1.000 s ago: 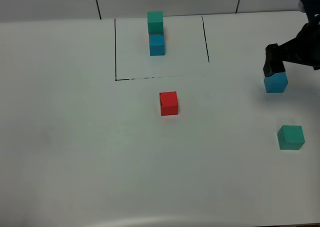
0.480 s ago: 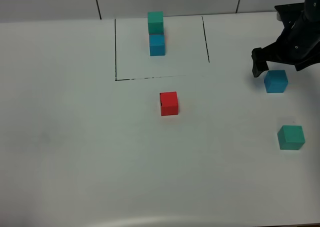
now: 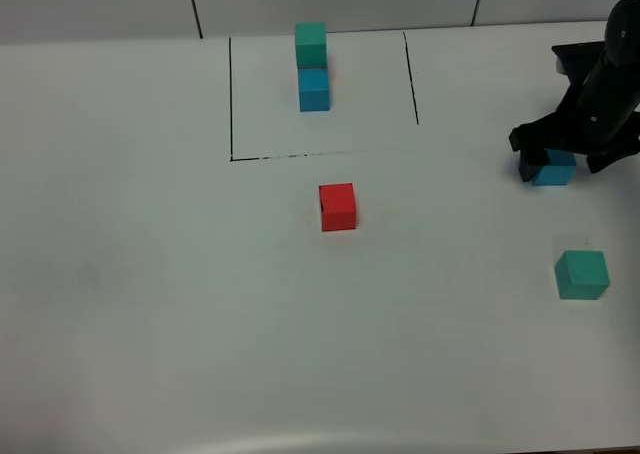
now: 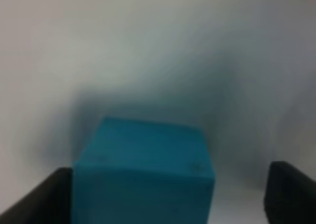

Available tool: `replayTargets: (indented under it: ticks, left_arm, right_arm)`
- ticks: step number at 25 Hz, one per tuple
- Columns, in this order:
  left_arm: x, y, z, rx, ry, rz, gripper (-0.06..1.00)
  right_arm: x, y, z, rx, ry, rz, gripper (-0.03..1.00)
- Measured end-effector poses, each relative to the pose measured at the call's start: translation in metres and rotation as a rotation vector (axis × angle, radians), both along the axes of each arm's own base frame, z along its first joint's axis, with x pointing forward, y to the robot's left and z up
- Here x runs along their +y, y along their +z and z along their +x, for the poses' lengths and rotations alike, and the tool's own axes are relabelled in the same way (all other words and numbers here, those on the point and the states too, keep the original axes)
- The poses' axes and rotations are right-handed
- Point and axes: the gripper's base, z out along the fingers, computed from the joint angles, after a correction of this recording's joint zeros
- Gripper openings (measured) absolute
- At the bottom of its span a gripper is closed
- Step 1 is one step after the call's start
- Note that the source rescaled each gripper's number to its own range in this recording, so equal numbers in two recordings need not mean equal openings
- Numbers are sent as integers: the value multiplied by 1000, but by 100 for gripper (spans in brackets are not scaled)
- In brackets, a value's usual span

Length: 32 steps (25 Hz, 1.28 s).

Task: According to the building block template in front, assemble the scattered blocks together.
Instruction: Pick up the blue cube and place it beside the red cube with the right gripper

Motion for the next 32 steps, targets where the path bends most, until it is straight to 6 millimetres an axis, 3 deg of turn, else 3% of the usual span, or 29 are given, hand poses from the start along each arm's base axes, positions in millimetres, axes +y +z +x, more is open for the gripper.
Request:
replayTargets:
  ticks: [3, 4, 7, 9, 14, 18, 21, 24, 32]
  left_arm:
    - [0, 0, 0, 0, -1, 1, 70]
    - [0, 0, 0, 0, -1, 1, 70]
    - [0, 0, 0, 0, -1, 1, 70]
    - [0, 0, 0, 0, -1, 1, 70]
    - [0, 0, 0, 0, -1, 1, 70]
    - [0, 0, 0, 0, -1, 1, 70]
    - [0, 0, 0, 0, -1, 1, 70]
    - [0, 0, 0, 0, -1, 1, 70]
    - [0, 0, 0, 0, -1, 1, 70]
  right_arm:
    - [-1, -1, -1, 11, 8, -13, 7]
    - [-1, 0, -1, 11, 8, -14, 0]
    - [1, 9, -4, 12, 42, -28, 1]
    - [11, 26, -7, -12, 119, -43, 1]
    - [70, 59, -28, -25, 585, -98, 1]
    - [127, 55, -51, 7, 1056, -141, 1]
    - [155, 50, -60, 1, 1253, -164, 1]
    - [175, 41, -60, 3, 1347, -181, 1]
    - [197, 16, -53, 59, 1432, -208, 1]
